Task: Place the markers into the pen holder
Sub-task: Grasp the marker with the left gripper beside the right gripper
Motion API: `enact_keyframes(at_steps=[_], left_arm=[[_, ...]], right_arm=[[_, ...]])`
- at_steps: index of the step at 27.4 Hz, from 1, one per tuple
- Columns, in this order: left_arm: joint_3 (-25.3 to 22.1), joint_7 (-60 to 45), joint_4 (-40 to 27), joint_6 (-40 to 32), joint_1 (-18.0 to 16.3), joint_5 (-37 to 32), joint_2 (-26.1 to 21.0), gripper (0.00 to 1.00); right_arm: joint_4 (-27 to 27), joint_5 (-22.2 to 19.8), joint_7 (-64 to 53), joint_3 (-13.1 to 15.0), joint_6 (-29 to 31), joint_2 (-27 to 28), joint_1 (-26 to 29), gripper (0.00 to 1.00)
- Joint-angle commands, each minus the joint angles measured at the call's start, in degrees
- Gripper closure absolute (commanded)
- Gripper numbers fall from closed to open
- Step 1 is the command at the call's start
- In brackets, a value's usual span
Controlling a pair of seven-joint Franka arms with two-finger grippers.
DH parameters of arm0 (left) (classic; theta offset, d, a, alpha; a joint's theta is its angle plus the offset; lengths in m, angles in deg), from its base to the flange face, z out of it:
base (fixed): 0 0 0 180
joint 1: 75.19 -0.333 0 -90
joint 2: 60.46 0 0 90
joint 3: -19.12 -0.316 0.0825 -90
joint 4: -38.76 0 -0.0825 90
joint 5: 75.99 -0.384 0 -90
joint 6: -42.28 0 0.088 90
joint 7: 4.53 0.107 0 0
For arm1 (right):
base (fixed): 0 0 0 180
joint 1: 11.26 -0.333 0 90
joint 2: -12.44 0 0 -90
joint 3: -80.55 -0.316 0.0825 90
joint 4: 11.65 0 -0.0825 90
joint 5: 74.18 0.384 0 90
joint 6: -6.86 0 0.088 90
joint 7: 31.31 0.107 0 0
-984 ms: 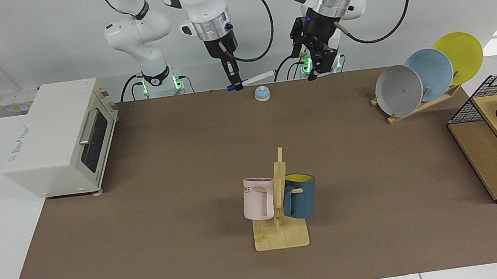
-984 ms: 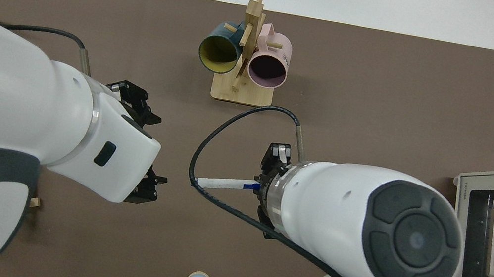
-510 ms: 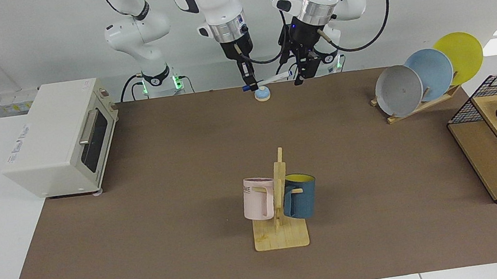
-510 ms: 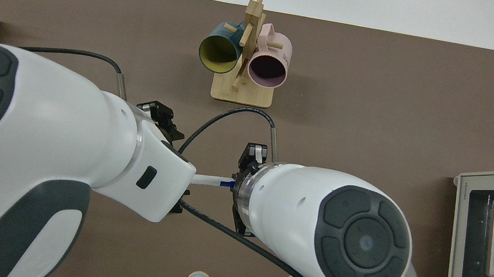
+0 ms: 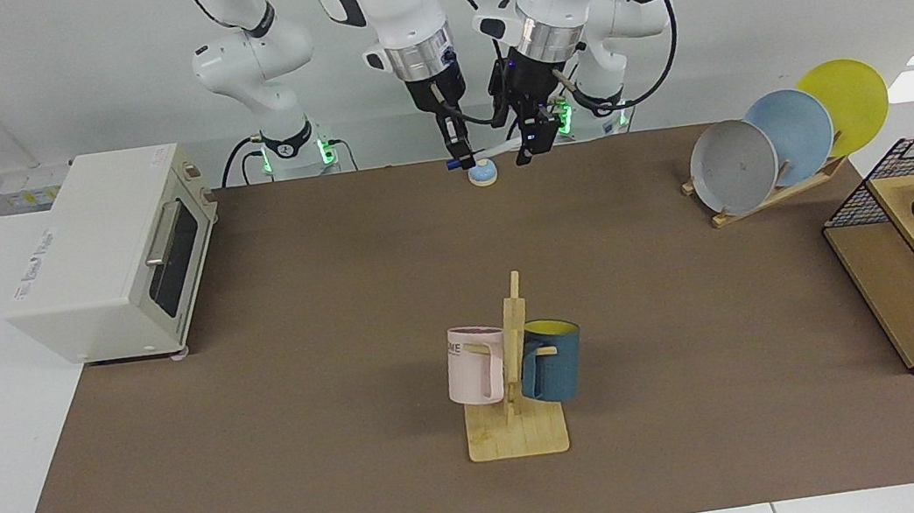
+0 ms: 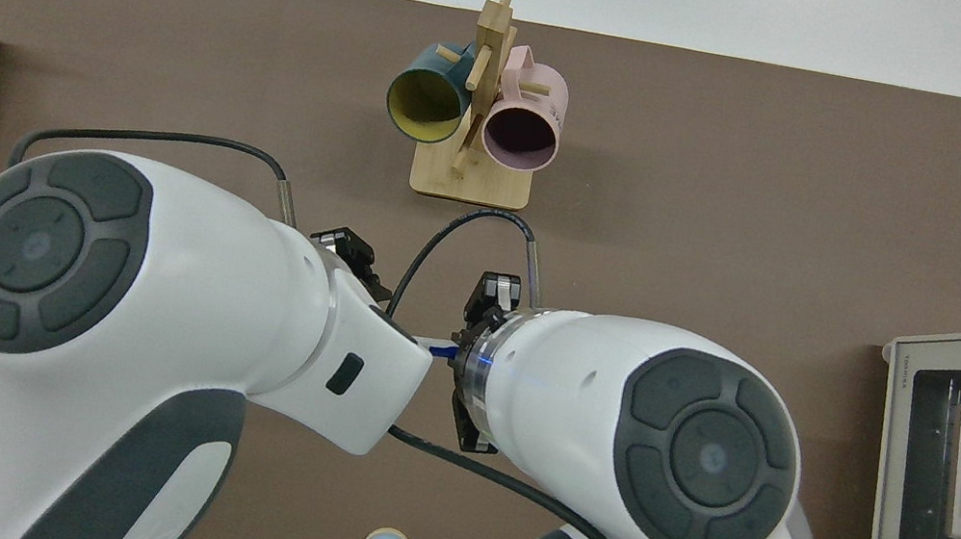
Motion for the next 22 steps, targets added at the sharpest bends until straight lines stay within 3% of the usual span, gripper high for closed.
enact_keyframes(at_steps=[1, 9, 13, 15, 18, 22], left_arm=[[-0.9, -0.7, -2.0, 1.4, 1.1, 0.6, 1.5, 0.42], [-0.7, -1.2, -2.2, 2.4, 1.2, 0.6, 1.3, 0.47], [-0.6, -1.4, -2.2, 3.3, 1.2, 0.5, 1.2, 0.64], [-0.6, -1.1, -2.2, 3.5, 1.1, 0.1, 1.2, 0.82], [-0.6, -1.1, -2.1, 3.6, 1.1, -0.3, 1.1, 1.00], [-0.6, -1.1, -2.1, 3.5, 1.1, -0.9, 0.8, 1.00]], right_arm=[[-1.6, -0.3, 1.8, -0.1, 0.7, 1.1, -0.2, 1.00], [-3.0, -0.1, 1.8, -0.1, 0.7, 2.0, -0.2, 1.00], [-3.0, -0.4, 1.7, -0.1, 0.7, 2.0, -0.2, 1.00], [-3.0, -0.4, 1.7, -0.1, 0.7, 2.0, -0.2, 1.00], [-3.0, -0.4, 1.5, -0.1, 0.7, 2.0, -0.1, 1.00], [-3.0, -0.5, 1.2, -0.1, 0.7, 2.0, -0.1, 1.00]])
